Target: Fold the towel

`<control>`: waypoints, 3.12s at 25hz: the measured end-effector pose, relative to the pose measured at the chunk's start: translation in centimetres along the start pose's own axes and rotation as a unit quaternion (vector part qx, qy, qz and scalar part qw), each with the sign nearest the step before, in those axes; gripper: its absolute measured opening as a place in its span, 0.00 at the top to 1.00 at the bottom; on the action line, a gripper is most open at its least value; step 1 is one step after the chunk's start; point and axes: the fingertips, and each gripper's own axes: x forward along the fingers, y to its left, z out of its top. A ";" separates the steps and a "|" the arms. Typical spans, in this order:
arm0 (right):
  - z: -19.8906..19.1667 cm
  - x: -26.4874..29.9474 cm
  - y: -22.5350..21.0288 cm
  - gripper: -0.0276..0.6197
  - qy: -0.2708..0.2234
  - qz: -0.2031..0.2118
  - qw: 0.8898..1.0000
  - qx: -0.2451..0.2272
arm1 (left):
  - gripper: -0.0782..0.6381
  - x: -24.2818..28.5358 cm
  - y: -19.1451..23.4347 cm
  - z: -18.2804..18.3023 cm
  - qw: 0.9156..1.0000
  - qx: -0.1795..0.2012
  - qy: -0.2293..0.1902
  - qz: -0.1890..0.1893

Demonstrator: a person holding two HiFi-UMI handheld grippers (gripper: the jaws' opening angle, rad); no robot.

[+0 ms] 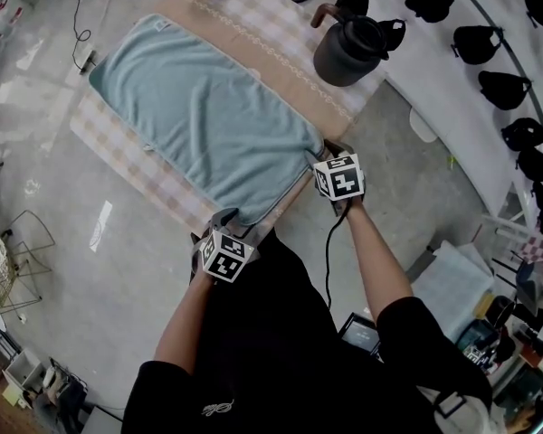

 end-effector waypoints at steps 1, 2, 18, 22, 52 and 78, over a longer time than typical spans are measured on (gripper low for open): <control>0.0 0.0 -0.1 0.62 -0.001 -0.002 1.000 0.000 | 0.57 0.0 0.1 -0.1 1.000 0.008 0.003 0.007; -0.1 -0.1 -0.1 0.64 -0.003 -0.002 1.000 0.000 | 0.60 0.0 0.2 -0.1 1.000 0.015 0.007 0.012; 0.8 -2.2 1.9 0.89 -0.014 0.009 1.000 0.020 | 0.85 -3.3 0.6 0.3 0.999 -0.018 -0.036 -0.034; 2.5 -3.1 2.2 0.89 -0.026 -0.007 0.999 0.033 | 0.85 -5.6 2.2 1.9 0.996 -0.047 -0.062 -0.049; 18.1 -4.6 8.1 0.90 -0.101 -0.057 0.987 0.110 | 0.85 -14.1 17.3 6.3 0.984 -0.042 -0.132 -0.114; 31.3 5.1 11.5 0.90 -0.091 -0.063 0.983 0.147 | 0.85 -17.5 35.6 10.5 0.982 -0.051 -0.138 -0.116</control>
